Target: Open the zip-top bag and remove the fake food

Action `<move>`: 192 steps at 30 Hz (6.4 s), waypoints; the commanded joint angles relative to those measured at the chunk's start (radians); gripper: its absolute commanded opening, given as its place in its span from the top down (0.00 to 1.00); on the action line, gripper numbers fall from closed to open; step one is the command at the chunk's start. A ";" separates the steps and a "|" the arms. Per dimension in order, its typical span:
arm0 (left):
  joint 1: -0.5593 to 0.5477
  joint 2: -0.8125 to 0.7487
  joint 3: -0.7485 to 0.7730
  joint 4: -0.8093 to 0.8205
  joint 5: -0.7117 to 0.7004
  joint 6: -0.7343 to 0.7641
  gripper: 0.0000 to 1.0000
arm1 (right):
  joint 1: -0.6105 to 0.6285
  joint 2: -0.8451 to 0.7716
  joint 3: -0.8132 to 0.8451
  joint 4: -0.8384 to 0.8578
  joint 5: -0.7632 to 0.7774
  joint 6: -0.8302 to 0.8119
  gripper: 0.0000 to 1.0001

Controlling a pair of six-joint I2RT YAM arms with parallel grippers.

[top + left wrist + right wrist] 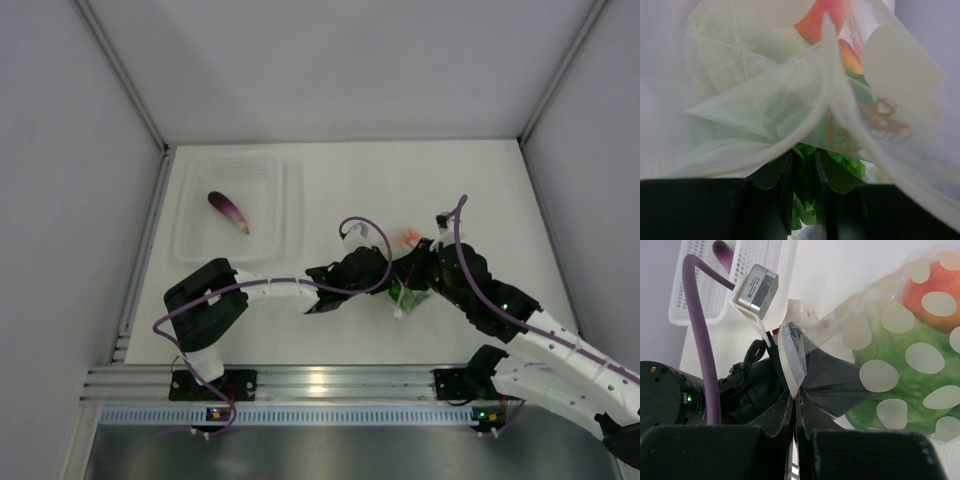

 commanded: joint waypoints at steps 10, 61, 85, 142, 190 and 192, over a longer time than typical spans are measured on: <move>0.005 -0.027 -0.028 0.077 -0.016 0.025 1.00 | -0.002 -0.011 0.055 0.075 -0.066 -0.022 1.00; -0.075 -0.484 -0.388 0.192 0.236 0.674 1.00 | 0.003 0.350 0.182 -0.037 0.217 -0.261 1.00; -0.110 -0.530 -0.490 0.313 0.023 0.744 1.00 | 0.096 0.356 0.225 0.032 0.074 -0.292 1.00; 0.153 -0.995 -0.574 -0.127 0.111 -0.131 1.00 | 0.302 0.394 0.077 -0.026 0.700 -0.174 1.00; 0.218 -1.021 -0.847 0.624 0.159 -0.378 1.00 | 0.336 0.425 0.051 0.188 0.588 -0.273 1.00; 0.218 -0.948 -0.806 0.623 0.270 -0.399 1.00 | 0.336 0.433 0.058 0.191 0.597 -0.272 1.00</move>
